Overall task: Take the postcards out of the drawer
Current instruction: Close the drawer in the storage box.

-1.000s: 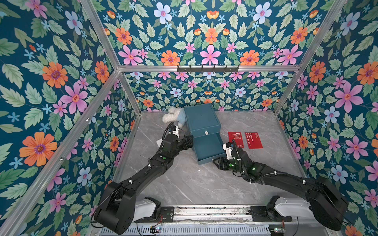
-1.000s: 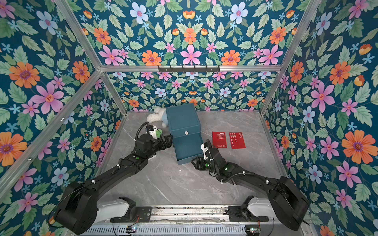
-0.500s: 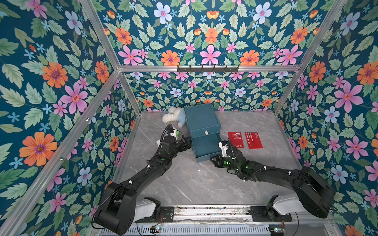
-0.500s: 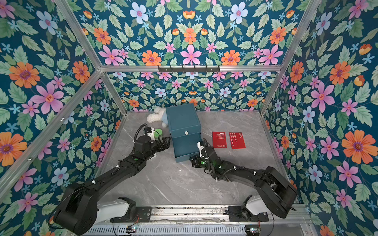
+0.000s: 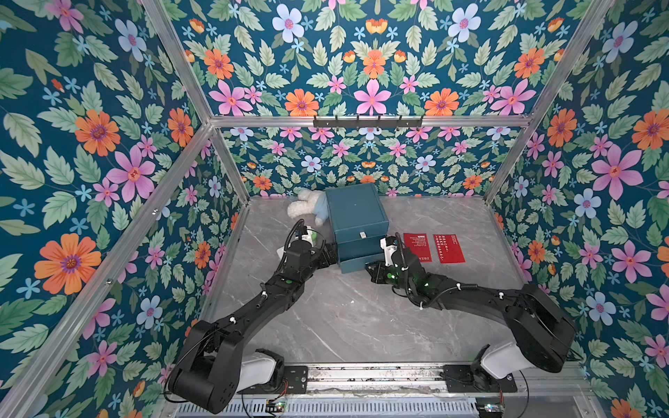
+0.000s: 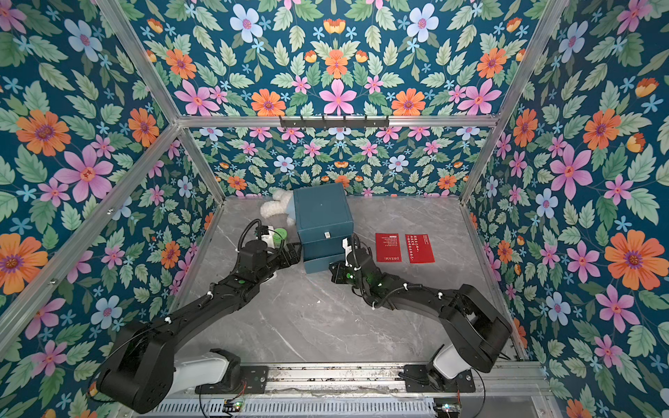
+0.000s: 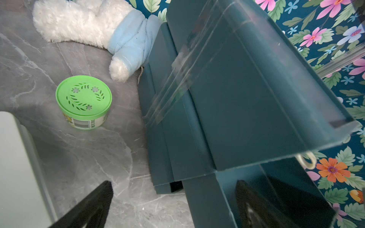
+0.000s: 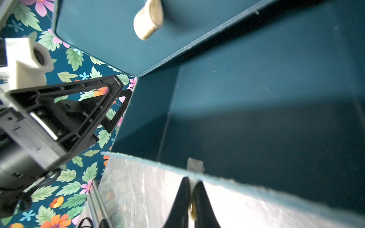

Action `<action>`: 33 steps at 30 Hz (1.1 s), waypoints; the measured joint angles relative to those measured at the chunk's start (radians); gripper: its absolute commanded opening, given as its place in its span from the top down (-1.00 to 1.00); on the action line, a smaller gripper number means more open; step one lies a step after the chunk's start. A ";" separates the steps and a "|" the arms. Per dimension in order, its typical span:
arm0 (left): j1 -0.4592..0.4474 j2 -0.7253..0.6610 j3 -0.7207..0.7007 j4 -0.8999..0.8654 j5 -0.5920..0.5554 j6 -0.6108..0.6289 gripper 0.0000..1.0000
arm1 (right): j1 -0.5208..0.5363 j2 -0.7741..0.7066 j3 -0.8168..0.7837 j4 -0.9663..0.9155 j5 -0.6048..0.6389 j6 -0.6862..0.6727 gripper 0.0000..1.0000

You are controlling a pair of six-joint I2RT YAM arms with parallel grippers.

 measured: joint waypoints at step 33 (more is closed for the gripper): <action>0.024 -0.063 0.058 -0.008 -0.022 0.011 -0.99 | -0.069 0.308 0.113 0.385 0.064 -0.018 0.39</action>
